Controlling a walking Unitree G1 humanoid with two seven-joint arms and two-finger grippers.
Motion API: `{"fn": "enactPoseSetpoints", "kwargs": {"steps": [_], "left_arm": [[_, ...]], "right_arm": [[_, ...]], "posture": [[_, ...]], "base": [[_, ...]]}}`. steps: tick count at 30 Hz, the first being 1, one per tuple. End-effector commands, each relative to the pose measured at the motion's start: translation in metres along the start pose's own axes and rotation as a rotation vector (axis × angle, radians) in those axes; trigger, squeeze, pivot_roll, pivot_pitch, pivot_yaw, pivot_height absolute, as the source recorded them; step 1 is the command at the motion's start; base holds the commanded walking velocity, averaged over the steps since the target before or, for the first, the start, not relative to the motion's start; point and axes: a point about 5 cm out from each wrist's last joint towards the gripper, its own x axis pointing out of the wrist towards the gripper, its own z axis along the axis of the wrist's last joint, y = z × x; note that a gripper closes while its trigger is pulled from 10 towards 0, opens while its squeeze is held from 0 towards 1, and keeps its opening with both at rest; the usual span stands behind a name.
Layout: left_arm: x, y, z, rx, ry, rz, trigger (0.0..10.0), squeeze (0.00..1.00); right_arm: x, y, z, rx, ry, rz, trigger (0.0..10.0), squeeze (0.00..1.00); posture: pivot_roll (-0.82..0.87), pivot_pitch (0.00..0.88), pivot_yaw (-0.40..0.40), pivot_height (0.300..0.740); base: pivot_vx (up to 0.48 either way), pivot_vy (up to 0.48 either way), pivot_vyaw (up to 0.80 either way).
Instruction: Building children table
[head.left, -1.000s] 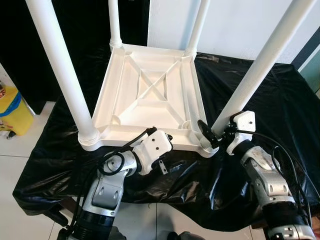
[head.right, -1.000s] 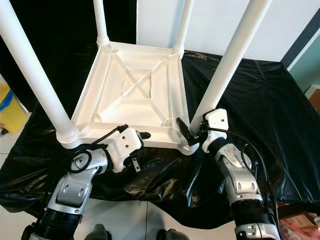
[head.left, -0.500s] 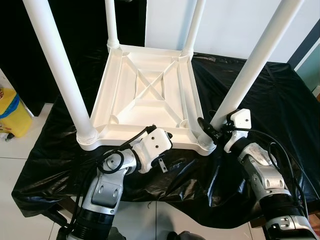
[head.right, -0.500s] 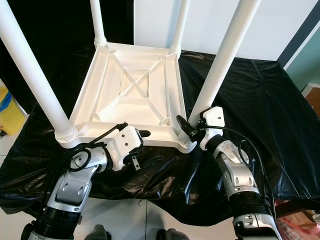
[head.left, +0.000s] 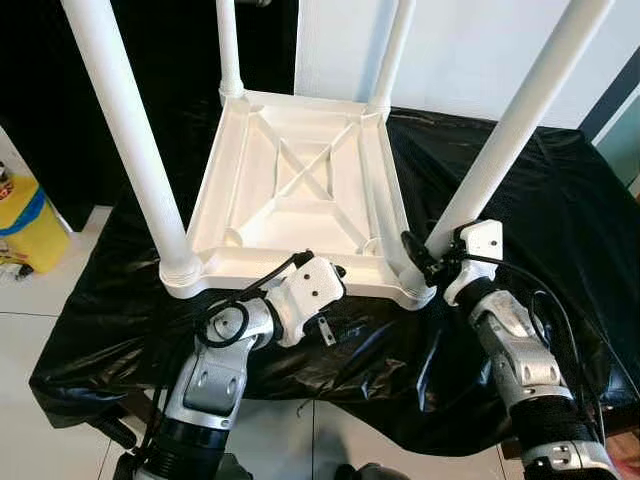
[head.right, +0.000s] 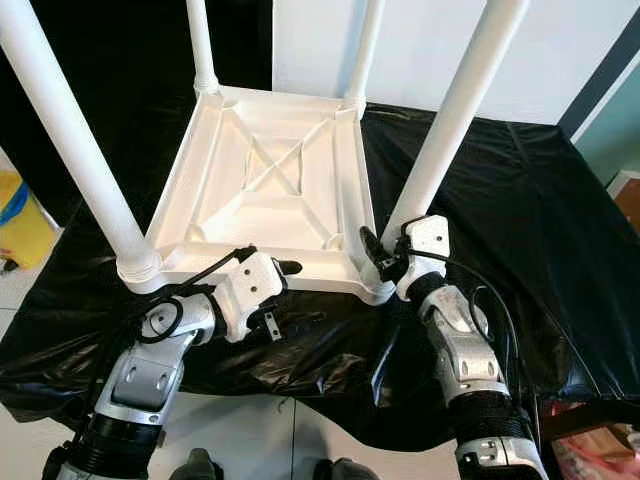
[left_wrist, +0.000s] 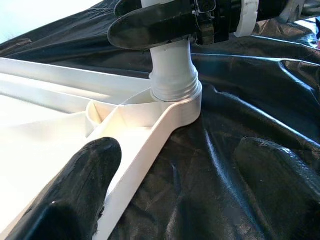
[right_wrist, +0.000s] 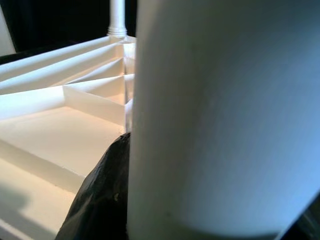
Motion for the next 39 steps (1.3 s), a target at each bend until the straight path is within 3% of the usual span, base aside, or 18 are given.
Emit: {"fn": "enactPoseSetpoints", "kwargs": {"steps": [1, 4, 9, 13, 20, 21, 27, 28, 29, 30, 39], "left_arm": [[0.004, 0.004, 0.001, -0.001, -0.011, 0.129, 10.0, 0.00], [0.004, 0.004, 0.001, -0.001, -0.012, 0.128, 10.0, 0.00], [0.005, 0.005, 0.002, 0.001, -0.014, 0.128, 10.0, 0.00], [0.005, 0.006, 0.002, -0.002, -0.015, 0.143, 10.0, 0.00], [0.003, 0.007, -0.002, -0.006, -0.004, 0.157, 10.0, 0.00], [0.004, 0.009, -0.003, -0.003, 0.001, 0.157, 10.0, 0.00], [0.001, 0.015, -0.003, -0.001, 0.003, 0.177, 10.0, 0.00], [-0.001, 0.019, -0.003, -0.001, 0.004, 0.196, 10.0, 0.00], [-0.001, 0.019, -0.003, -0.001, 0.004, 0.196, 10.0, 0.00], [-0.003, 0.022, -0.003, -0.001, 0.004, 0.209, 10.0, 0.00], [-0.013, 0.039, -0.005, -0.016, -0.008, 0.316, 10.0, 0.00]], "right_arm": [[-0.007, -0.007, -0.013, -0.016, 0.083, -0.081, 10.0, 0.00], [-0.008, -0.007, -0.014, -0.009, 0.084, -0.098, 10.0, 0.00], [-0.010, 0.002, -0.018, -0.004, 0.115, -0.240, 10.0, 0.00], [-0.008, 0.018, -0.017, 0.042, 0.117, -0.342, 10.0, 0.00], [-0.006, 0.031, -0.013, 0.046, 0.104, -0.331, 10.0, 0.00], [-0.007, 0.025, -0.010, 0.042, 0.088, -0.327, 10.0, 1.00], [-0.010, 0.019, -0.004, 0.029, 0.047, -0.300, 10.0, 1.00], [-0.013, 0.015, -0.002, 0.019, 0.033, -0.285, 10.0, 0.32], [-0.013, 0.015, -0.002, 0.019, 0.033, -0.285, 10.0, 0.32], [-0.016, 0.014, 0.000, 0.011, 0.025, -0.277, 10.0, 0.00], [-0.028, 0.011, 0.003, -0.002, 0.002, -0.194, 10.0, 0.00]], "posture": [[0.16, 0.055, -0.137, 0.740], [0.16, 0.055, -0.137, 0.740], [0.16, 0.054, -0.144, 0.740], [0.16, 0.053, -0.159, 0.740], [0.15, 0.053, -0.156, 0.740], [0.14, 0.053, -0.152, 0.740], [0.13, 0.060, -0.141, 0.740], [0.13, 0.062, -0.139, 0.740], [0.13, 0.062, -0.139, 0.740], [0.13, 0.062, -0.139, 0.740], [0.10, 0.071, -0.118, 0.740]], "base": [[0.000, 0.000, 0.00], [0.000, 0.000, 0.00], [0.000, 0.000, 0.00], [0.000, 0.000, 0.00], [0.000, 0.000, 0.00], [0.000, 0.000, 0.00], [0.000, 0.000, 0.00], [0.000, 0.000, 0.00], [0.000, 0.000, 0.00], [0.000, 0.000, 0.00], [0.000, 0.000, 0.00]]}}
